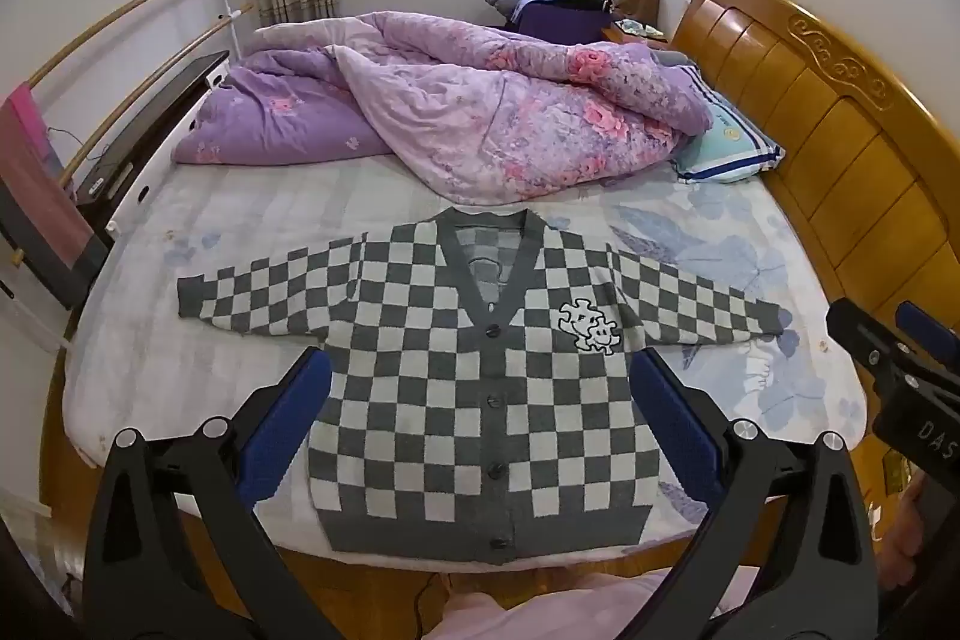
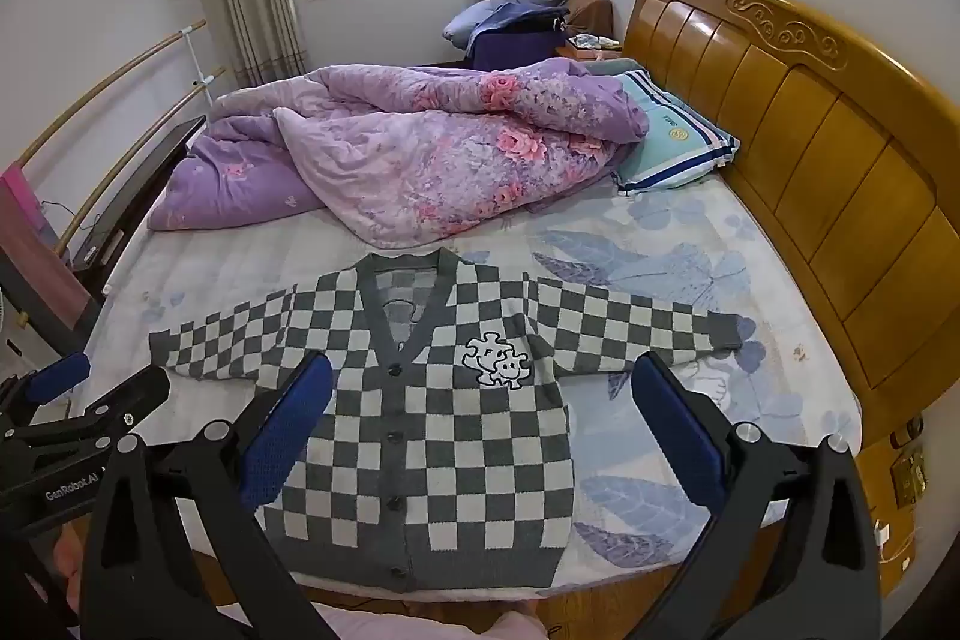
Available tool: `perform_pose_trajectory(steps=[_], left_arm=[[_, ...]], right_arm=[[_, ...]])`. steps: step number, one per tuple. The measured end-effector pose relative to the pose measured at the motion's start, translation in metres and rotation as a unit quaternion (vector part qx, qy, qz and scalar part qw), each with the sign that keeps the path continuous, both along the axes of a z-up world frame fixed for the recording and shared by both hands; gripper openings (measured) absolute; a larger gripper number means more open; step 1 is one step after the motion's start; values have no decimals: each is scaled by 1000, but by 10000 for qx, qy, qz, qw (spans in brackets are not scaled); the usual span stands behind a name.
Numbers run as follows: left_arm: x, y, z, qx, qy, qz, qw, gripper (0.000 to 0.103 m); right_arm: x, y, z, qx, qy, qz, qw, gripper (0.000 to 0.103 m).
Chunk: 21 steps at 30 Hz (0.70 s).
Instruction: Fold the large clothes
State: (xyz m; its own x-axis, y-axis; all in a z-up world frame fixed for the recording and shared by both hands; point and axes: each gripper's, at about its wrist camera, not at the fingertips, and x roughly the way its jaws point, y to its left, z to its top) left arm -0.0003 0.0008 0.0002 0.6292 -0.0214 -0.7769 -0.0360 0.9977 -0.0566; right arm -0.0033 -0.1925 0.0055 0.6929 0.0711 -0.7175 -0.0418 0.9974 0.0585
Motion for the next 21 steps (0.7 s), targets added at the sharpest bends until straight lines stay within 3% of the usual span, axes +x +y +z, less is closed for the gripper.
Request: perform_pose_trajectory(steps=[21], left_arm=[[-9,2,-3,188,54,27,9998,99]], right_arm=[[-9,2,1,-61,-72,146,9998,96]])
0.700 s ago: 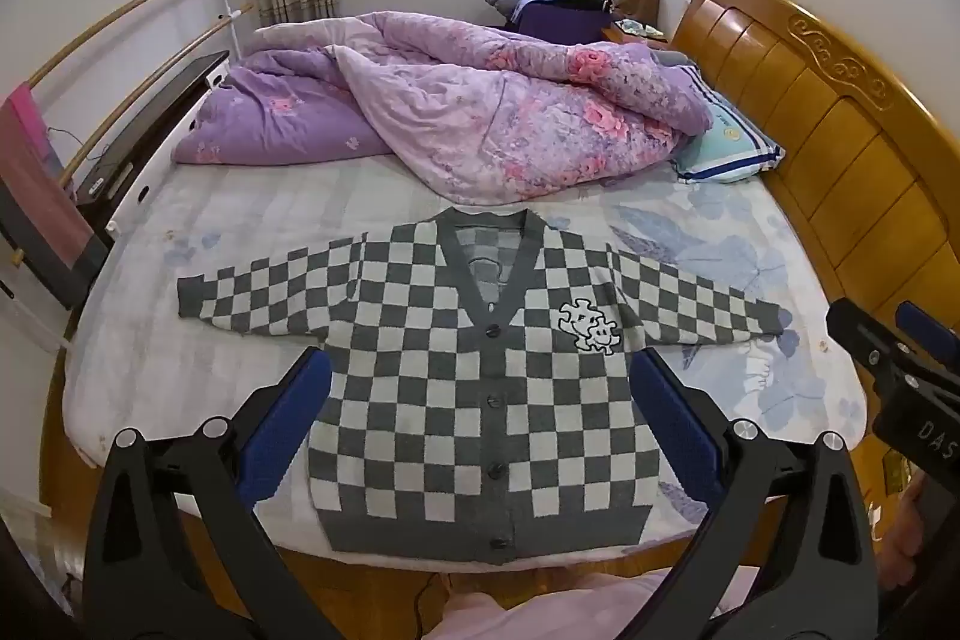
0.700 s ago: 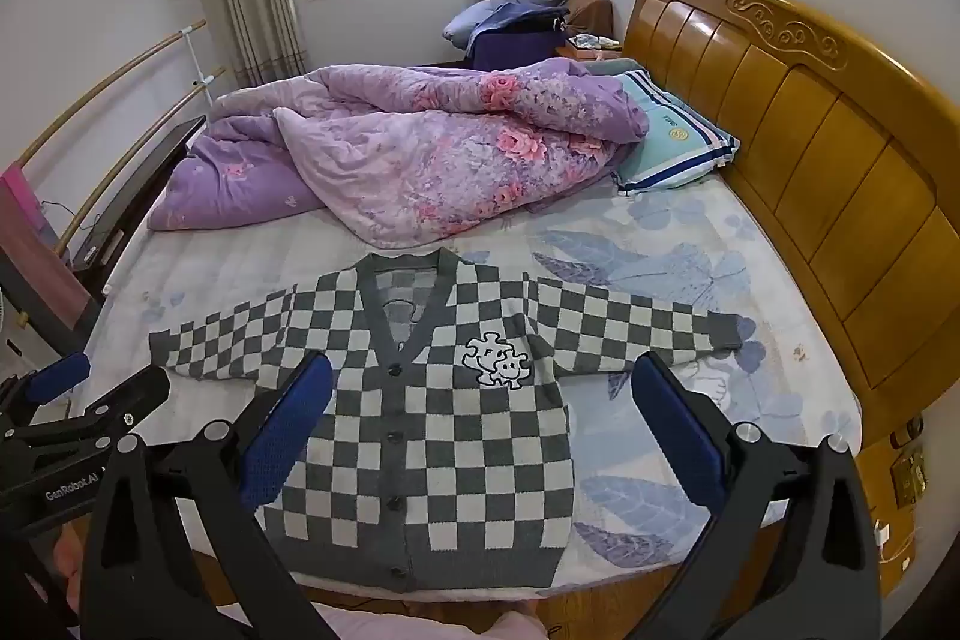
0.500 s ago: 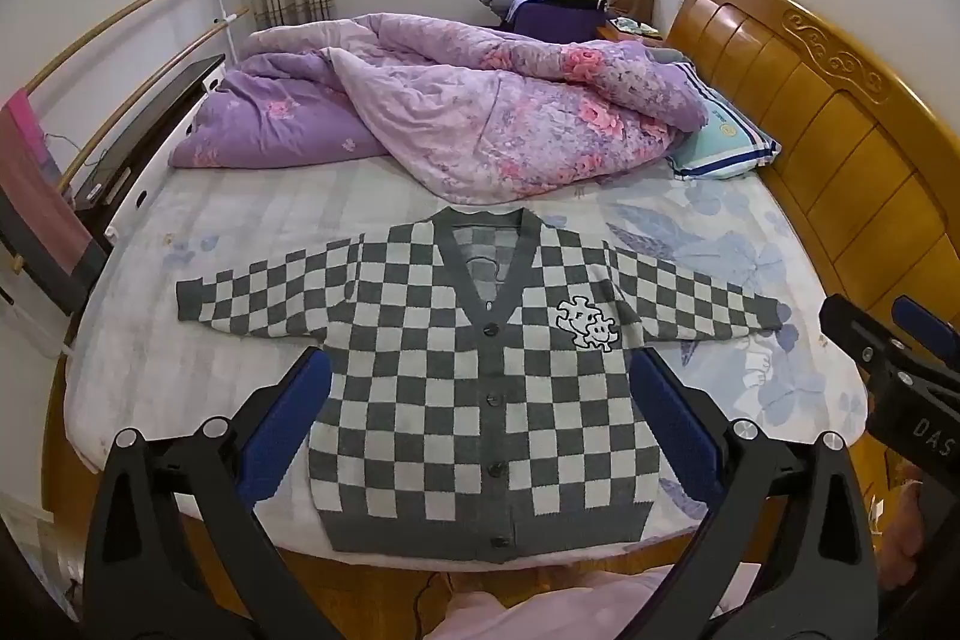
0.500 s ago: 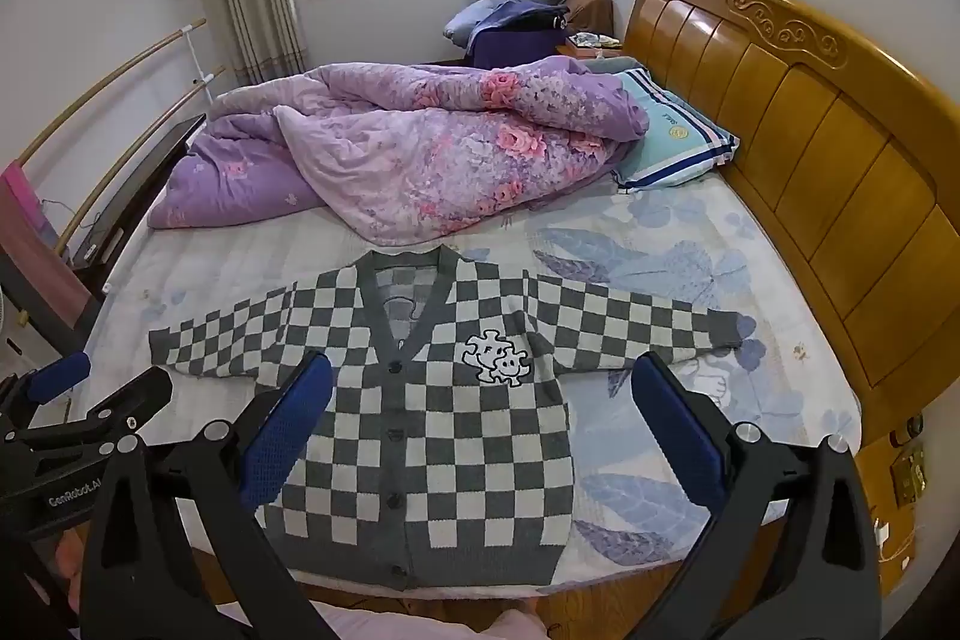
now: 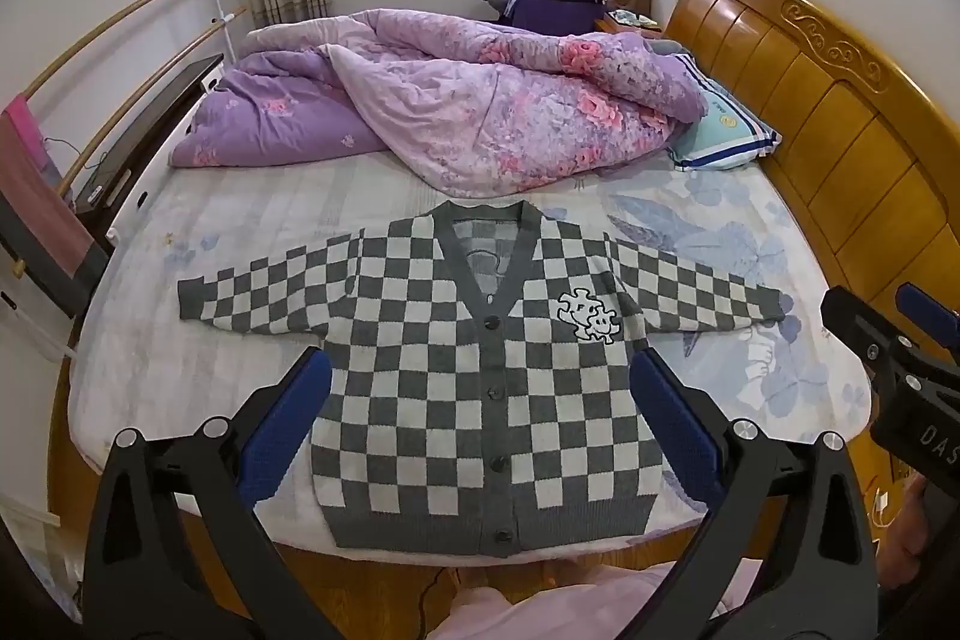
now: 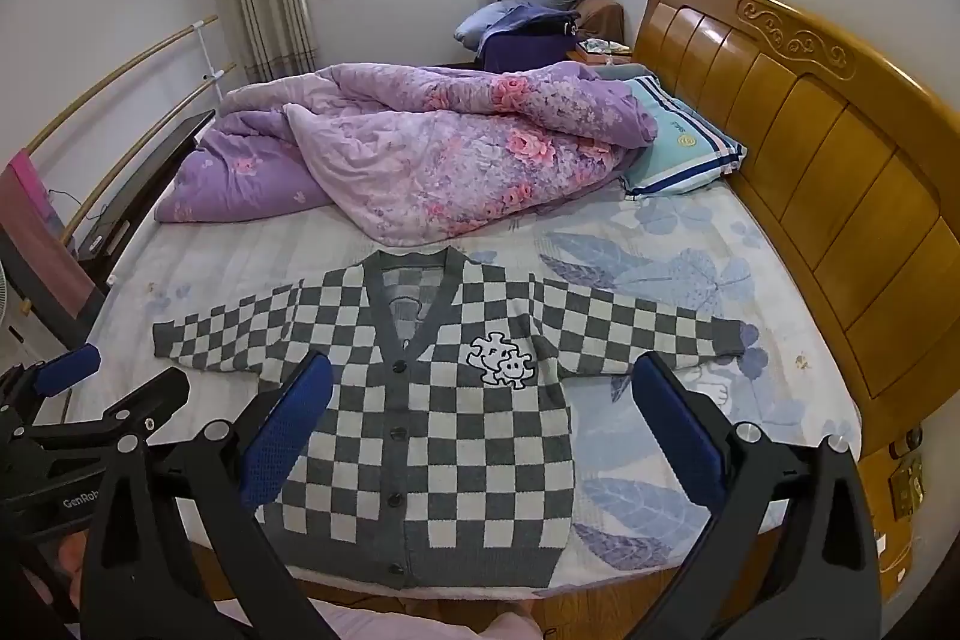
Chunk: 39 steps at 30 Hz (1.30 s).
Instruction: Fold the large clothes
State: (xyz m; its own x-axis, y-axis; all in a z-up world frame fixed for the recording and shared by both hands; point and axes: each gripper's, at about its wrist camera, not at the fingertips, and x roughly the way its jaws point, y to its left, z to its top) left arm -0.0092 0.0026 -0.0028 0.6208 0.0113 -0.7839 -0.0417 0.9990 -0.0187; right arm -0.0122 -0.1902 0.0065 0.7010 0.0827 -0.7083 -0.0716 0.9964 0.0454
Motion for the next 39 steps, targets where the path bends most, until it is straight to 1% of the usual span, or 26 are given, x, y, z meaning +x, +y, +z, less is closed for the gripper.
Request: perform_pose_trajectory(steps=[5,8,10,12,19,23,30,39], left_arm=[[-11,4,-2,-8,-4,-31,10000,99],[-10,3,-2,-10,10,-27,10000,99],[-15,7,-8,-7,36,-61,10000,99],[-18,10,-8,-20,42,-73,10000,99],[-15,5,-11,26,66,-63,10000,99],[-17,6,-12,9,86,-83,9999,99],[-15,3,-20,25,97,-99,9999,99],[-13,2,-19,48,136,-81,9999,99]], right_arm=[[2,0,-1,-15,28,-7,10000,96],[2,2,-2,-24,47,-10,10000,96],[3,2,-3,-18,47,1,10000,96],[2,3,-4,-32,51,2,10000,96],[3,2,-7,-7,73,13,10000,96],[3,2,-15,25,93,42,9999,96],[9,2,-14,143,168,118,9997,96],[15,4,-11,133,189,145,9996,96]])
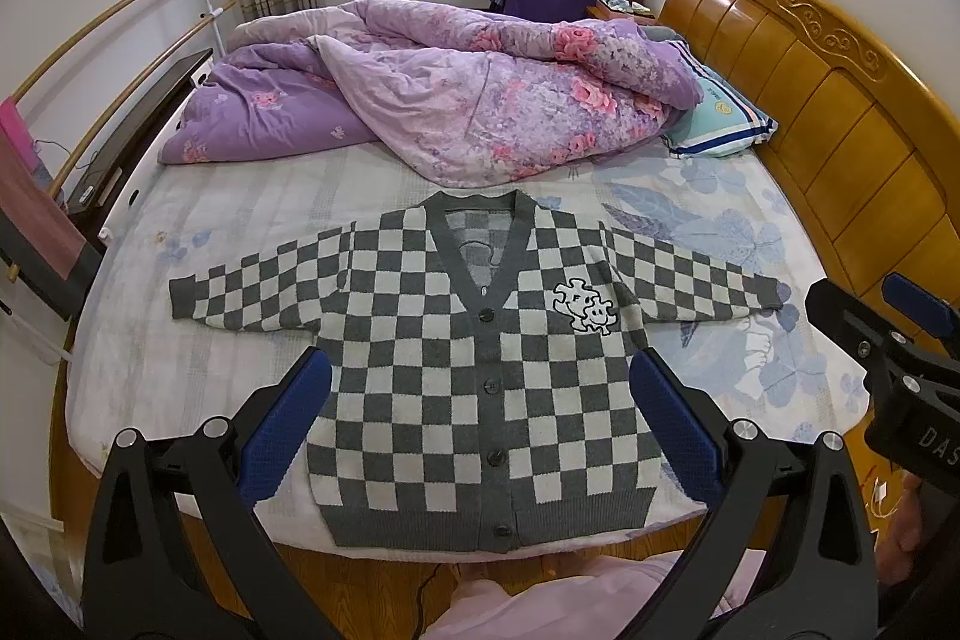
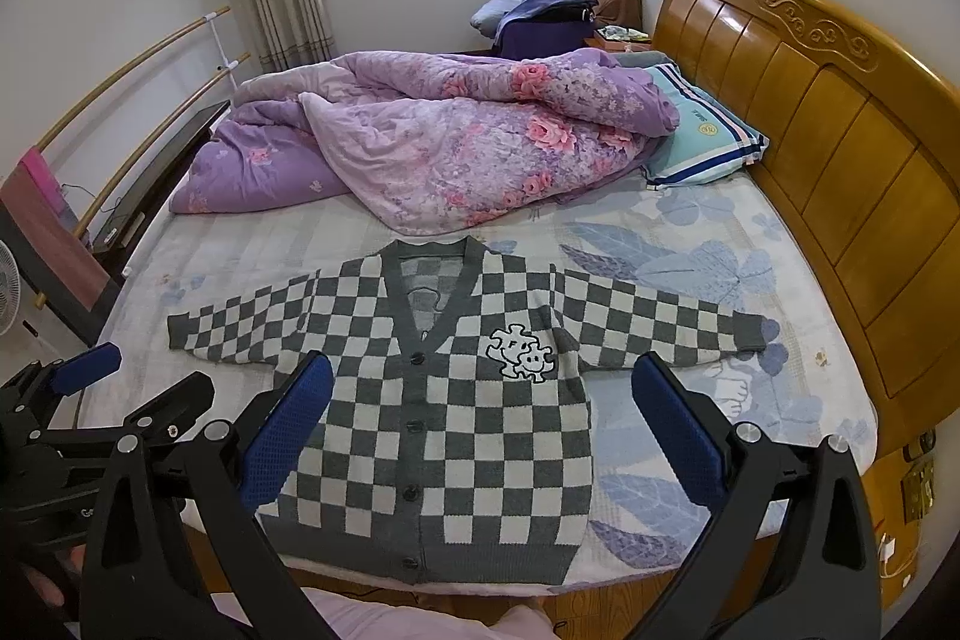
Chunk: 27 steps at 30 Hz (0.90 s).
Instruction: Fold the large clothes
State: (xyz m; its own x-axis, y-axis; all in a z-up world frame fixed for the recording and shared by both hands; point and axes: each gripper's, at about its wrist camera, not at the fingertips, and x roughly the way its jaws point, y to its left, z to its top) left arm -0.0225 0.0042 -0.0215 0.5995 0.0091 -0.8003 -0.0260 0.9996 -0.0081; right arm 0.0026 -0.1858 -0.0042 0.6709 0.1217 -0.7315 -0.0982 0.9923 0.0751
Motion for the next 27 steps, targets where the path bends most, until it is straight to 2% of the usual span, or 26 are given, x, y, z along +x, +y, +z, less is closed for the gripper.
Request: perform_pose_trajectory(steps=[18,27], left_arm=[[5,0,-18,91,93,52,9999,99],[2,-11,-14,155,234,362,9989,99]], right_arm=[[8,-8,-3,158,165,104,9997,96],[16,-14,-9,158,355,439,9983,96]])
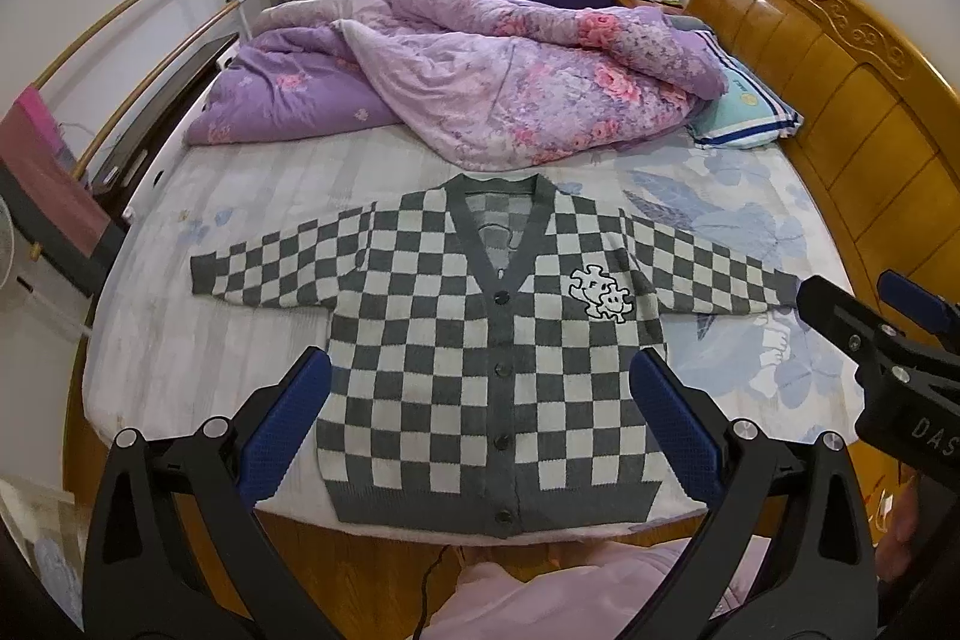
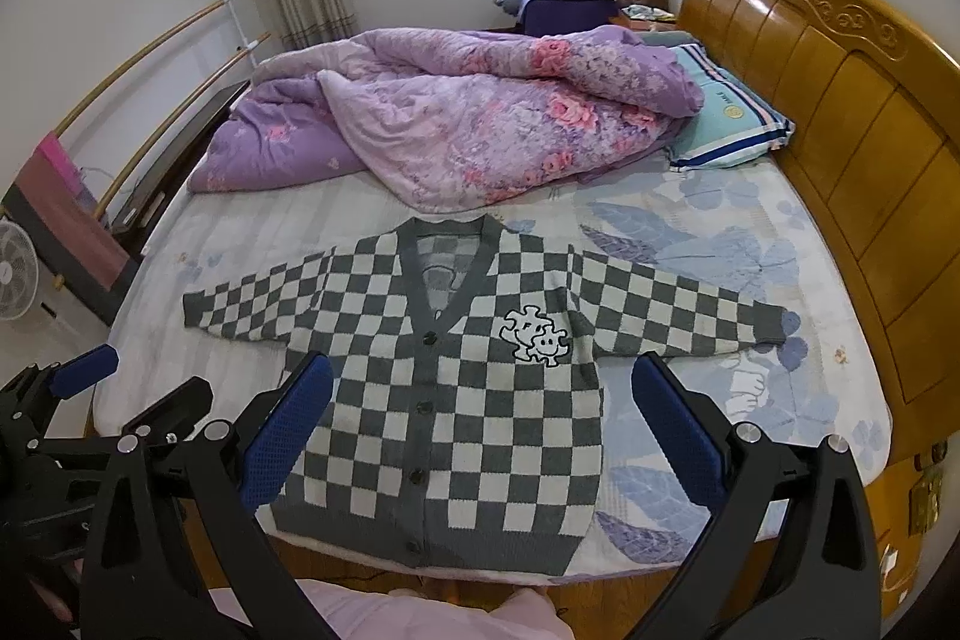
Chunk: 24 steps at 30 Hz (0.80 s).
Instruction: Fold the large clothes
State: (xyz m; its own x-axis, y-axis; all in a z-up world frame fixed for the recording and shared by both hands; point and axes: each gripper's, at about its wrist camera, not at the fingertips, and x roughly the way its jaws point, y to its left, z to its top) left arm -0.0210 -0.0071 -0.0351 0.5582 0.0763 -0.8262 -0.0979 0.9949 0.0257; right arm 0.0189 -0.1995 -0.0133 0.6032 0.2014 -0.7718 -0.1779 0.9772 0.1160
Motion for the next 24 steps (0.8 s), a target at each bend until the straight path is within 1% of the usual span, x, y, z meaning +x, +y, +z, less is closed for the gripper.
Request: perform_pose_trajectory(steps=[6,9,10,11,13,15,16,19,22,24], left_arm=[[-2,-1,2,-74,172,449,9988,99],[-6,3,3,-66,214,735,9970,99],[-6,5,3,-125,237,827,9962,99],[-7,8,3,-191,261,946,9950,99],[-11,17,0,-319,325,1367,9896,99],[-16,24,-1,-387,357,1604,9856,99],[-19,27,-2,-367,376,1698,9841,99],[-28,37,0,-101,392,2017,9786,99],[-34,52,2,-12,380,2138,9761,99],[-34,69,2,44,447,2235,9737,99]], right_arm=[[6,0,-7,-42,113,407,9991,96],[8,2,-8,-62,59,658,9978,96],[9,3,-8,-45,47,760,9971,96],[11,5,-9,-18,41,892,9960,96],[15,6,-11,56,87,1081,9941,96],[20,11,-14,211,157,1347,9905,96],[22,14,-16,258,192,1437,9891,96],[32,27,-20,350,315,1697,9844,96],[38,45,-20,377,276,1863,9814,96],[46,59,-20,426,297,1908,9803,96]])
